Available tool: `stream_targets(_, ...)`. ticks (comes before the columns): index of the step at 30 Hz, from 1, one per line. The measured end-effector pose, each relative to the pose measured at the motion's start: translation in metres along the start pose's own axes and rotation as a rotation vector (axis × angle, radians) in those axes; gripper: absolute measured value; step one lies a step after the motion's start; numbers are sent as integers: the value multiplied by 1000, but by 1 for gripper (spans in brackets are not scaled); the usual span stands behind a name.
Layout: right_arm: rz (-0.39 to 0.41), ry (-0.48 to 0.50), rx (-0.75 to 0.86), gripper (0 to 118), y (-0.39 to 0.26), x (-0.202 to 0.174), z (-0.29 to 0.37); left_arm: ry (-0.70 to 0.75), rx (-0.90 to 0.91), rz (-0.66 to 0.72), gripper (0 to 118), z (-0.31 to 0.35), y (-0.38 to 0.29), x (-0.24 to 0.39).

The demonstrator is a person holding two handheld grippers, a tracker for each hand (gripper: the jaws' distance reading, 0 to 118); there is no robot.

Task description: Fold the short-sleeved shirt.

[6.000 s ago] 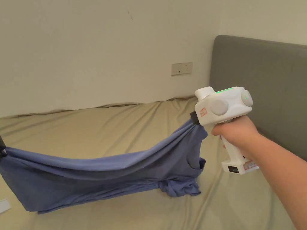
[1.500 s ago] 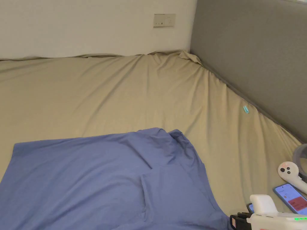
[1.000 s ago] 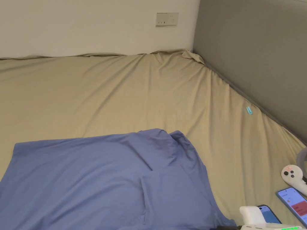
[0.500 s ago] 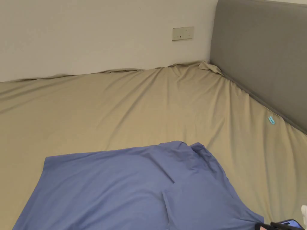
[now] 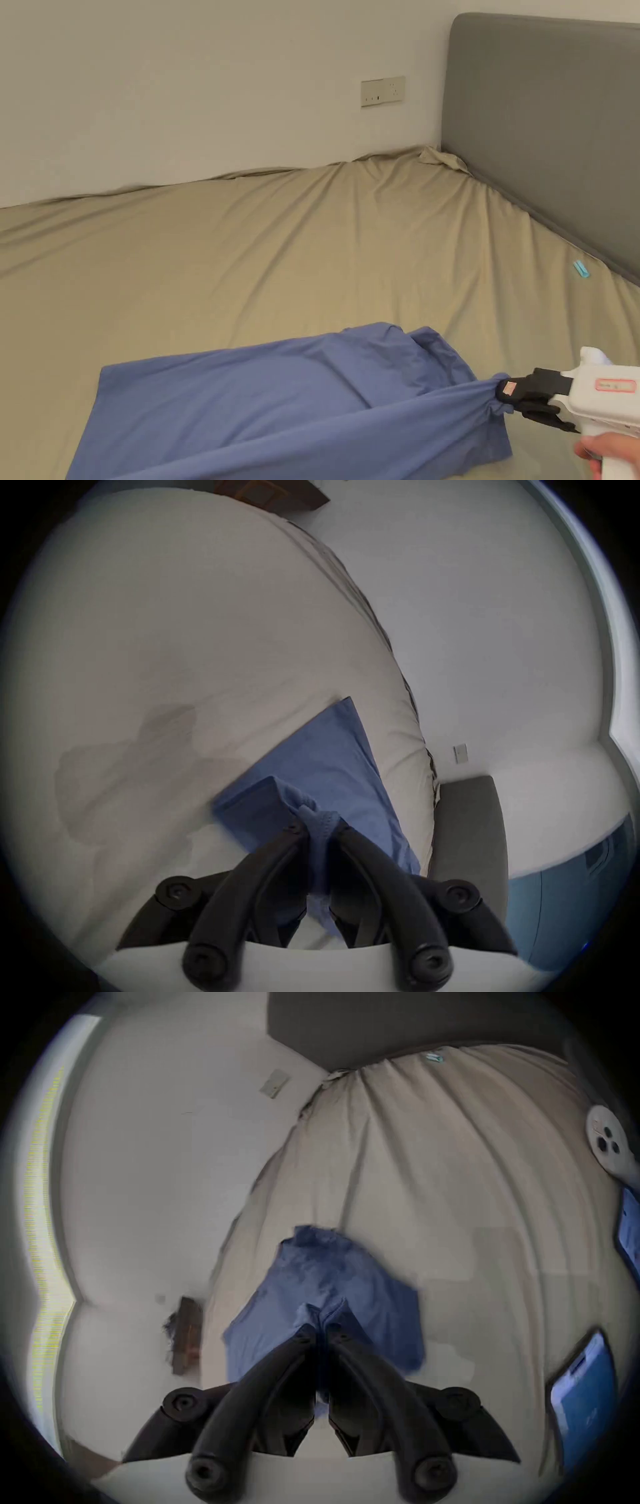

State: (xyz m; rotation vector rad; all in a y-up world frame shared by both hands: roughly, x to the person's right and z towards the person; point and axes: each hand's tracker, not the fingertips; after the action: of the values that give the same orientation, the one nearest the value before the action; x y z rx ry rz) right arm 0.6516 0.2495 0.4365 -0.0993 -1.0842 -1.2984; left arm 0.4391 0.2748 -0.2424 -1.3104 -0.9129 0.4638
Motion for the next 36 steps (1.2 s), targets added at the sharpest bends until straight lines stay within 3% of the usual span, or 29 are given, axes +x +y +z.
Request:
stream_targets(6, 35, -151, -30, 6, 22, -21, -65, 148, 10, -70, 7, -73, 7, 24)
stream_targets(8, 24, -172, -33, 6, 35, -7, -89, 198, 20, -90, 8, -91, 9, 22)
stream_targets(13, 172, -414, -124, 6, 24, -6, -120, 345, -17, -201, 7, -122, 2, 8)
stream_targets(17, 210, -401, -90, 6, 19, -8, -124, 332, 31, -248, 9, -133, 2, -1)
stream_targets(18, 246, -408, -92, 7, 20, -11, -124, 337, 33, -282, 16, -133, 1, 1)
stream_targets(19, 309, -417, -111, 16, 20, -16, -123, 320, 28, -309, 33, -131, 3, 6)
stream_targets(20, 376, -434, -127, 38, 23, -22, -121, 305, 14, -322, 59, -130, 9, 9)
stream_targets(21, 420, -428, -116, 83, 25, -31, -113, 295, 1, -340, 94, -122, 12, 18)
stream_targets(22, 448, -384, -95, 118, 26, -38, -99, 292, 9, -381, 118, -108, 12, 28)
stream_targets(24, 502, -214, 66, 114, 21, -59, -49, 131, 219, -497, 118, -57, 5, 44)
stream_targets(27, 606, -82, 119, 118, -8, -85, 21, 109, 365, -667, 118, 5, -20, 48)
stream_targets(30, 703, 19, 127, 118, -51, -89, 68, 135, 267, -773, 118, 48, -52, 29)
stream_targets(31, 743, 30, 118, 118, -76, -88, 78, 161, 182, -772, 113, 55, -63, 17)
stream_targets(32, 772, 19, 117, 112, -95, -85, 84, 132, 123, -745, 86, 62, -73, 7)
stream_targets(33, 812, -23, 118, 95, -118, -83, 88, 95, 75, -695, 32, 67, -83, -6)
stream_targets(34, 864, -63, 97, 66, -139, -81, 91, 101, 59, -652, 0, 68, -92, -16)
stream_targets(35, 923, -95, 81, 45, -161, -80, 87, 162, 55, -649, 0, 67, -102, -23)
stream_targets(36, 990, -142, 79, 45, -181, -80, 83, 226, 86, -652, 0, 66, -110, -28)
